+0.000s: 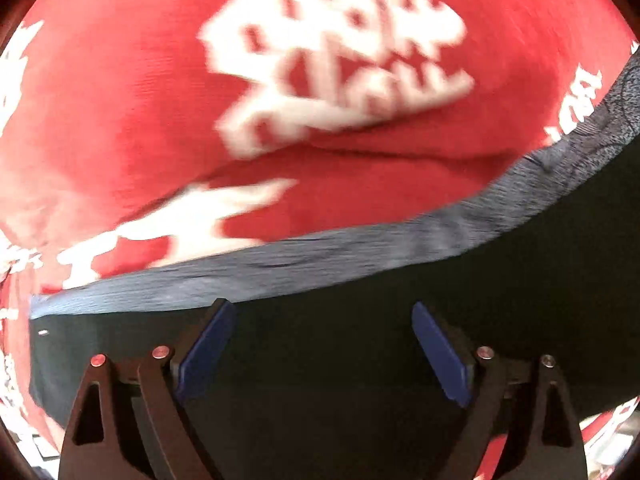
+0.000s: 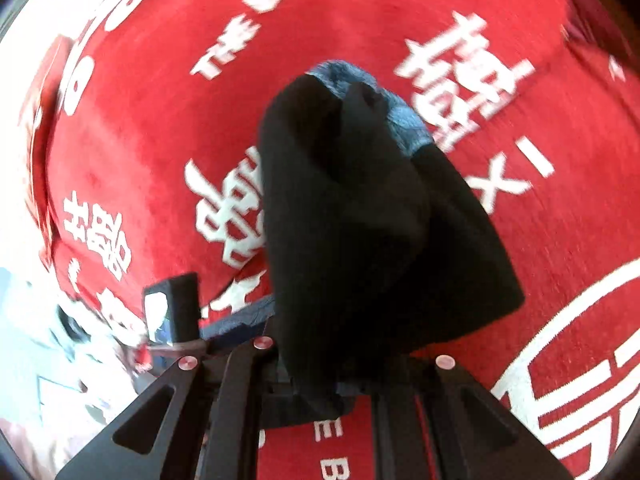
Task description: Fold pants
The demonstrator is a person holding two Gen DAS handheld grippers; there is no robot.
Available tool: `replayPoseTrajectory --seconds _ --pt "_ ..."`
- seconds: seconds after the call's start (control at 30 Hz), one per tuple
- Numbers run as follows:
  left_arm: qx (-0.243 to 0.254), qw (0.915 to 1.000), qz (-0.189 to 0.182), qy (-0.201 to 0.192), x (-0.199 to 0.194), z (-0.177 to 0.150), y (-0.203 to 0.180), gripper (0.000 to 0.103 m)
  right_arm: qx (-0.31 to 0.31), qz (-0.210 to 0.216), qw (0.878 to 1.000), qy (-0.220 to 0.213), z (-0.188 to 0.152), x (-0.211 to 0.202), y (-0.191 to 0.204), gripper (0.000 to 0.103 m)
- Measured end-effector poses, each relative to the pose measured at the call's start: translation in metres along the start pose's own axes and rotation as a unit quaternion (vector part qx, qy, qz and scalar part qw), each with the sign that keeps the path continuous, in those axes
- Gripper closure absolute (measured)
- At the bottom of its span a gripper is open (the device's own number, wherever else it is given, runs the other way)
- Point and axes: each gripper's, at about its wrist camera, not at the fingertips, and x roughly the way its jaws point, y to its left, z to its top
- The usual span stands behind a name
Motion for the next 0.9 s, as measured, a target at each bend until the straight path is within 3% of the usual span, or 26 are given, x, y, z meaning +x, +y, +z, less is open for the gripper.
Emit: replayPoseTrajectory --seconds 0.1,0.2,0.37,0.47,0.57,0.6,0.63,0.67,0.7,0.73,0.8,0.83,0.9 --pt "-0.018 0.9996 0.016 -0.012 -0.015 -0.012 0.049 0.011 -0.059 -0.034 0.998 0.008 -0.014 0.008 0.042 0.089" --pt "-0.039 0.9987 0.033 -0.001 -0.017 -0.03 0.101 0.011 -0.118 -0.06 0.991 0.025 -0.036 0.033 0.087 0.088" --pt "-0.099 0.9926 0.061 0.035 -0.007 -0.063 0.183 0.011 -0.203 -0.105 0.97 0.088 -0.093 0.109 0.152 0.076" --pt "-0.127 0.9885 0.065 0.05 -0.005 -0.081 0.22 0.011 -0.272 -0.171 0.936 0.146 -0.136 0.165 0.176 0.067" --pt "-0.135 0.9878 0.057 0.053 -0.007 -0.094 0.24 0.011 -0.344 -0.244 0.893 0.156 -0.158 0.177 0.203 0.066" --pt "-0.134 0.9884 0.053 0.05 -0.009 -0.098 0.245 0.011 -0.352 -0.234 0.894 0.152 -0.157 0.166 0.215 0.066" --pt "-0.131 0.9889 0.051 0.047 -0.012 -0.1 0.247 0.011 -0.344 -0.213 0.902 0.15 -0.152 0.158 0.221 0.065" --pt "-0.129 0.9894 0.048 0.047 -0.012 -0.101 0.249 0.011 -0.33 -0.187 0.913 0.149 -0.146 0.147 0.225 0.057" --pt "-0.128 0.9897 0.044 0.048 -0.012 -0.103 0.249 0.011 -0.3 -0.142 0.931 0.153 -0.137 0.133 0.225 0.045" --pt "-0.129 0.9896 0.038 0.05 -0.012 -0.105 0.249 0.011 -0.255 -0.093 0.95 0.155 -0.126 0.122 0.216 0.04" --pt "-0.125 0.9901 0.013 0.063 -0.006 -0.11 0.246 0.011 -0.155 -0.021 0.975 0.156 -0.115 0.108 0.199 0.039" --pt "-0.118 0.9905 0.011 0.07 -0.004 -0.113 0.242 0.011 -0.1 0.008 0.983 0.155 -0.109 0.101 0.181 0.039" --pt "-0.1 0.9909 0.018 0.088 0.009 -0.123 0.23 0.011 -0.001 0.047 0.983 0.179 -0.107 0.103 0.149 0.039"
